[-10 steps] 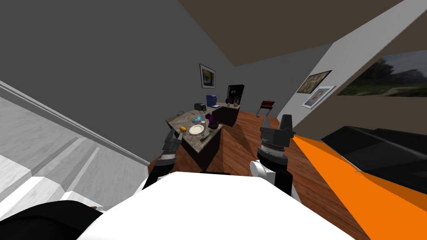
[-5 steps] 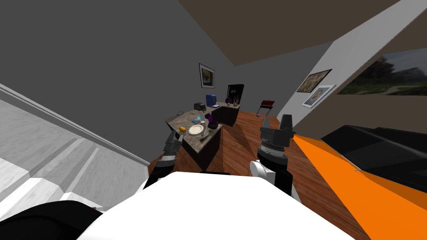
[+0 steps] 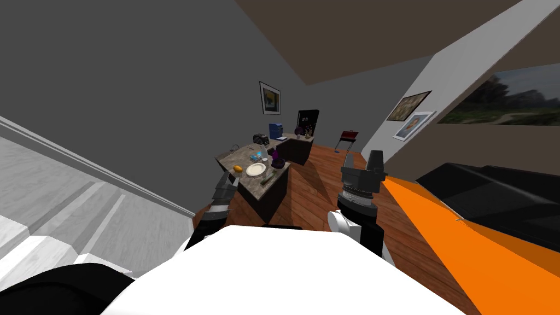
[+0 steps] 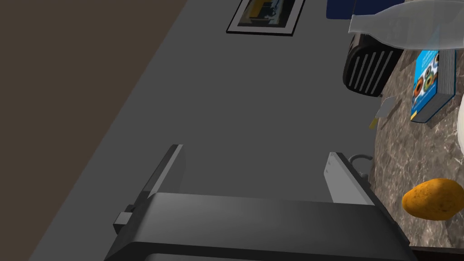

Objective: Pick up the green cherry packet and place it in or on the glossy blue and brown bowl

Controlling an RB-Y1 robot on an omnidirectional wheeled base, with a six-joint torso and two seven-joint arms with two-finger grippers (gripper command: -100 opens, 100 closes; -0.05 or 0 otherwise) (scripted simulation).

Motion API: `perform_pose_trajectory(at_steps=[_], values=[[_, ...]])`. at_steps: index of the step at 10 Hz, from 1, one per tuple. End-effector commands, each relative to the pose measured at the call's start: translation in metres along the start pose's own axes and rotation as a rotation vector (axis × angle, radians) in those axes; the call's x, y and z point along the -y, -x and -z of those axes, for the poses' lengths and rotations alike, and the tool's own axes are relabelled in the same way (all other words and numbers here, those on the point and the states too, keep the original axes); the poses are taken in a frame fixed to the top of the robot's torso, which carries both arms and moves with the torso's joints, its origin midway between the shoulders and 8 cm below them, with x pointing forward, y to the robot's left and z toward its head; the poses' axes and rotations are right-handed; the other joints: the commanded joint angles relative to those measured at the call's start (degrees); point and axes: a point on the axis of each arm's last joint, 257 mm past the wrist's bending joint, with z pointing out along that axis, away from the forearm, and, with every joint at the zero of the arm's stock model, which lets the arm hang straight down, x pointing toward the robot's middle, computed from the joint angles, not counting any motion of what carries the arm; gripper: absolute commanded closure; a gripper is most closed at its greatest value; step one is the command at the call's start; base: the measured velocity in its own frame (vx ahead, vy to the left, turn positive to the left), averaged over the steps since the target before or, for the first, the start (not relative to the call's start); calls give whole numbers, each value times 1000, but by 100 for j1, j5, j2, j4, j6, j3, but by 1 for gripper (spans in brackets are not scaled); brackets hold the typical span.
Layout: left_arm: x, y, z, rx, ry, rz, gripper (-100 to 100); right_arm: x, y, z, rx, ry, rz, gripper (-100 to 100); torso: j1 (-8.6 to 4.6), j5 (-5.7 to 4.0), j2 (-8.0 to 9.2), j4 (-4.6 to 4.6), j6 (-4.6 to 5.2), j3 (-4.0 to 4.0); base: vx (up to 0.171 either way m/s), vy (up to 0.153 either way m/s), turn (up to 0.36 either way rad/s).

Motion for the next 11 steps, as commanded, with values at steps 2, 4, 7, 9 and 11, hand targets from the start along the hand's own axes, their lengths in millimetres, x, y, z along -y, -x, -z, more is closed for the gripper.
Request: perform_pose_trajectory(at_steps=[2, 4, 7, 9, 11], values=[[-8, 20, 11, 14, 68, 10, -100, 0, 0, 0, 0, 0, 0, 0, -19, -5, 18, 6, -1, 12, -144, -117, -138], [-16, 37, 21, 28, 132, 22, -100, 0, 0, 0, 0, 0, 0, 0, -24, -6, 10, 5, 0, 8, -79, -119, -151], [-29, 66, 40, 60, 254, 52, -100, 0, 0, 0, 0, 0, 0, 0, -30, -8, -21, -3, 0, -10, -19, -146, -192], [-34, 77, 48, 74, 301, 66, -100, 0, 0, 0, 0, 0, 0, 0, -19, -6, -27, -4, -2, -14, -6, -85, -96], [-39, 87, 56, 91, 350, 82, -100, 0, 0, 0, 0, 0, 0, 0, -15, -4, -35, -5, 0, -18, 18, -95, -146]])
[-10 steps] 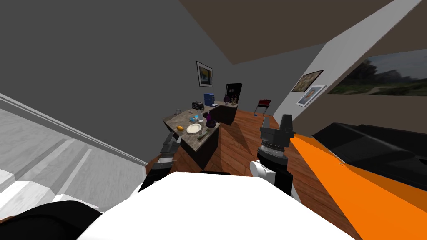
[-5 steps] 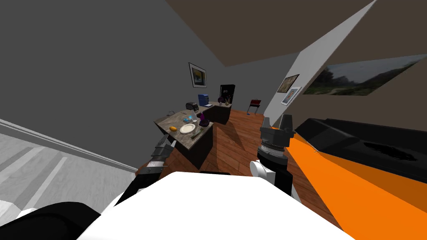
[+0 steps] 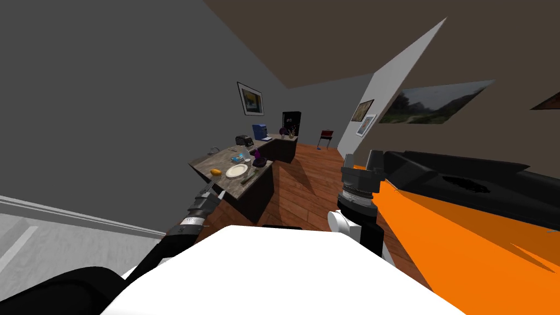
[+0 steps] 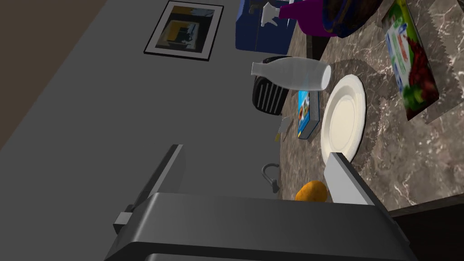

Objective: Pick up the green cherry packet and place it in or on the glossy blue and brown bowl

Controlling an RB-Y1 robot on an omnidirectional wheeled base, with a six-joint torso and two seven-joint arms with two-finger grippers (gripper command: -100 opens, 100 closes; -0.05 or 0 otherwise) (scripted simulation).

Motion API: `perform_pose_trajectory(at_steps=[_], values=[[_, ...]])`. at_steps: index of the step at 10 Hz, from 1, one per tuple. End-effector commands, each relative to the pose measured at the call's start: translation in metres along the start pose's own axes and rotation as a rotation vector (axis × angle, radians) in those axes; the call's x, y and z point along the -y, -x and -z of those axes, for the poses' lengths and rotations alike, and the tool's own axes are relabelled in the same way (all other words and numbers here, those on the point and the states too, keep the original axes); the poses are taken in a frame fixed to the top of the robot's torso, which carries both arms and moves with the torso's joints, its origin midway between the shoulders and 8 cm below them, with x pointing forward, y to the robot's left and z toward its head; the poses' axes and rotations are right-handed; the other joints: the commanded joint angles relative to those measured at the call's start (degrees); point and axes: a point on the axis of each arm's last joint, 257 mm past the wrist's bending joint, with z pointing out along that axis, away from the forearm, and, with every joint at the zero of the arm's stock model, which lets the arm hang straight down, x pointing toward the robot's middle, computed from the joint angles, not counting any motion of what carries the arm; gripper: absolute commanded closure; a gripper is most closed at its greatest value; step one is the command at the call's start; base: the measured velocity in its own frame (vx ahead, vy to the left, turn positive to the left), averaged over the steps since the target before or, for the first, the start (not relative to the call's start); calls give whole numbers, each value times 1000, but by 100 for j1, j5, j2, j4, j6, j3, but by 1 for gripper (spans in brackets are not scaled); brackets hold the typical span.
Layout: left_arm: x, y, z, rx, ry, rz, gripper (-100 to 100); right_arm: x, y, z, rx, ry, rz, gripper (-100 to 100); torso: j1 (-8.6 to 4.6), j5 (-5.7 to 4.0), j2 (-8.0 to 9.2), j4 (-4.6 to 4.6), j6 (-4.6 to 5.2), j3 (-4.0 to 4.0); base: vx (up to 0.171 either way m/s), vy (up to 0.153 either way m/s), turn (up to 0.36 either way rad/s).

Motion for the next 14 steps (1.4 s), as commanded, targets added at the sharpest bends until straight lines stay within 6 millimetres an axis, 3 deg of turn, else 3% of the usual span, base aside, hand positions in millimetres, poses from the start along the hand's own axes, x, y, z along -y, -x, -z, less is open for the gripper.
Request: perform_pose_trajectory(at_steps=[1, 14], values=[[-7, 14, 5, 20, 59, 22, -100, 0, 0, 0, 0, 0, 0, 0, 0, 0, 0, 0, 0, 0, 20, -90, -113], [-60, 88, 61, 205, 452, 222, -100, 0, 0, 0, 0, 0, 0, 0, 22, 5, -23, -6, 0, -14, 62, -59, -107]])
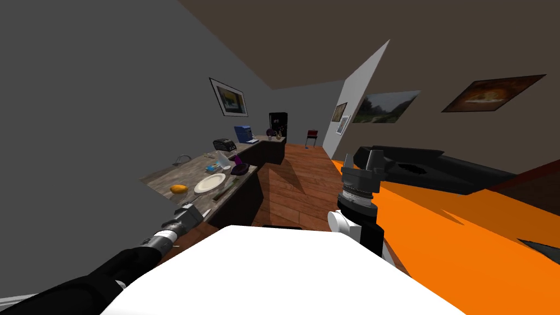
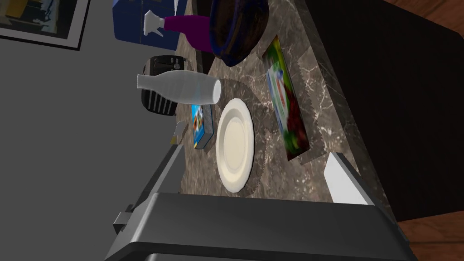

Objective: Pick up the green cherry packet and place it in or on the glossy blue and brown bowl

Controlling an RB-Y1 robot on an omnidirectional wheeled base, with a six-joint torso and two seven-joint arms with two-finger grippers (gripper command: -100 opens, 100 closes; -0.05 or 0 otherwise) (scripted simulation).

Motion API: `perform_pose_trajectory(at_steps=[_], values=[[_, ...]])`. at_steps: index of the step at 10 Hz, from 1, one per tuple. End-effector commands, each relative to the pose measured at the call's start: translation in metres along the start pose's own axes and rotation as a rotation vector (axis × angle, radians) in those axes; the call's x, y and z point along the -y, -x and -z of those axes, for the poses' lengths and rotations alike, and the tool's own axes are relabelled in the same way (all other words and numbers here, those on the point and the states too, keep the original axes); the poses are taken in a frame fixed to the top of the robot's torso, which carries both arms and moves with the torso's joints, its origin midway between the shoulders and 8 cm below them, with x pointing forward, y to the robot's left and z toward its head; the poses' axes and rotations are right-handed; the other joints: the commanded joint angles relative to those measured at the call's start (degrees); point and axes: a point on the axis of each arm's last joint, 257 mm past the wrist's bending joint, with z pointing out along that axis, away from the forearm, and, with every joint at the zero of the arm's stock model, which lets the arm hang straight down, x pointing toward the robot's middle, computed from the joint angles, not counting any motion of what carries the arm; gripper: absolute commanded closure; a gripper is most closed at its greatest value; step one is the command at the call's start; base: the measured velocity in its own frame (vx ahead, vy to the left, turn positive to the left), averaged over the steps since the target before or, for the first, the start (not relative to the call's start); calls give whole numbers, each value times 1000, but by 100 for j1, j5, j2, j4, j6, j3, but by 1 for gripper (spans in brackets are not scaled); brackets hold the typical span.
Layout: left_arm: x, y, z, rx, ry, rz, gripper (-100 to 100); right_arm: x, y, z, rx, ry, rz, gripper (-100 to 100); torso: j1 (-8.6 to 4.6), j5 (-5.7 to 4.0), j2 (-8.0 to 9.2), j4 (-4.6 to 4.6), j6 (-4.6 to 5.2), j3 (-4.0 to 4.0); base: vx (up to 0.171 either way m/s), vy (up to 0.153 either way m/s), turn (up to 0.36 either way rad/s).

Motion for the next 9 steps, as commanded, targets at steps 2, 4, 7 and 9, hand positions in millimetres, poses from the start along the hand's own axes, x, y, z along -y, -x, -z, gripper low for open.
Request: perform_pose_trajectory(at_steps=[2, 4, 7, 9], values=[[-14, 18, 8, 49, 85, 60, -100, 0, 0, 0, 0, 0, 0, 0, 3, 1, 3, 0, -2, 1, 98, -20, -69], [-23, 29, 13, 84, 140, 101, -100, 0, 0, 0, 0, 0, 0, 0, 1, 0, -1, -1, -2, -2, 98, -21, -75], [-41, 44, 21, 141, 223, 143, -100, 0, 0, 0, 0, 0, 0, 0, 3, 1, -9, -2, -1, -5, 110, -8, -54], [-51, 54, 29, 179, 276, 186, -100, 0, 0, 0, 0, 0, 0, 0, 14, 3, -7, -2, -1, -5, 106, 15, -57]])
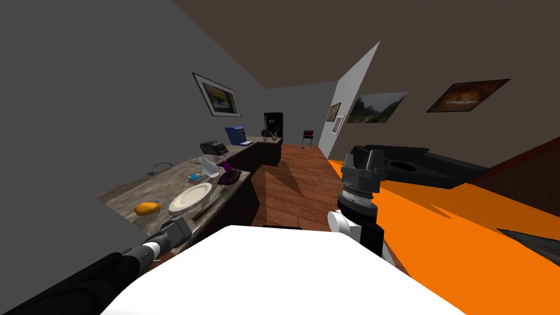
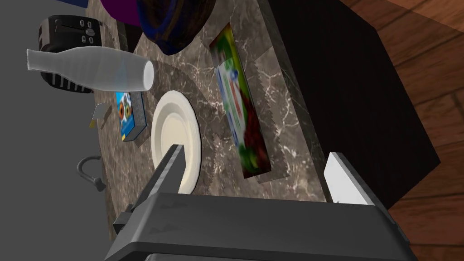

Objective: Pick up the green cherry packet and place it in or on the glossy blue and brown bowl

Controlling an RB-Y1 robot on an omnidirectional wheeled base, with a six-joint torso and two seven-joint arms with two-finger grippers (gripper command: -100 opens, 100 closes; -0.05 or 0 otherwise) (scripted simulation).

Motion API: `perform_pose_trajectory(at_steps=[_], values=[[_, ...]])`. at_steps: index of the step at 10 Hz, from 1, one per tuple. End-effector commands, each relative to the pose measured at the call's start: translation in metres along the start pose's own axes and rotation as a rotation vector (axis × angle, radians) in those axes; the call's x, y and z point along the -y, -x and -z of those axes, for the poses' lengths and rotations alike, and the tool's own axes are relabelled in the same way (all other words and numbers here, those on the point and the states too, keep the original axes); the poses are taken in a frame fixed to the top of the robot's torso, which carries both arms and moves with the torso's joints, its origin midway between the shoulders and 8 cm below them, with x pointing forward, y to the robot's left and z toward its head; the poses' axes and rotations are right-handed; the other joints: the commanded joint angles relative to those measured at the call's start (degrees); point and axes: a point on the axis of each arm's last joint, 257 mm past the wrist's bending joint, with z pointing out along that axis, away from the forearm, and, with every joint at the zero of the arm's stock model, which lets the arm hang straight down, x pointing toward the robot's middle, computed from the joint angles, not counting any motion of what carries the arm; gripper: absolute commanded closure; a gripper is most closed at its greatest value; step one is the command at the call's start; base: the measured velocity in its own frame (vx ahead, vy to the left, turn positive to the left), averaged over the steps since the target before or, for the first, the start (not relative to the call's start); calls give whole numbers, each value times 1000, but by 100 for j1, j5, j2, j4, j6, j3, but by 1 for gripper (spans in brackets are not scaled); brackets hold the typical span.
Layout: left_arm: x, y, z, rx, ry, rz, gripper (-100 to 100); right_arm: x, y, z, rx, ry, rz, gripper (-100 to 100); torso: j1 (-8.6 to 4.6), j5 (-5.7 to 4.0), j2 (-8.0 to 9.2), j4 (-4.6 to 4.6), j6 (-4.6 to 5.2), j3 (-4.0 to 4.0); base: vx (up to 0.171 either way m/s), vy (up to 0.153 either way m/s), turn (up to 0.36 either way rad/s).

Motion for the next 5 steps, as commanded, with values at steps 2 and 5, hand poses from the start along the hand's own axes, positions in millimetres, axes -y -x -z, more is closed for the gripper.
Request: perform_pose_trajectory(at_steps=[2, 5], values=[[-12, 13, 3, 45, 62, 53, -100, 0, 0, 0, 0, 0, 0, 0, -4, -1, 15, 3, -1, 8, 77, 9, -25], [-29, 29, 8, 105, 135, 98, -100, 0, 0, 0, 0, 0, 0, 0, 1, 0, -3, 0, 0, -1, 107, 15, -34]])
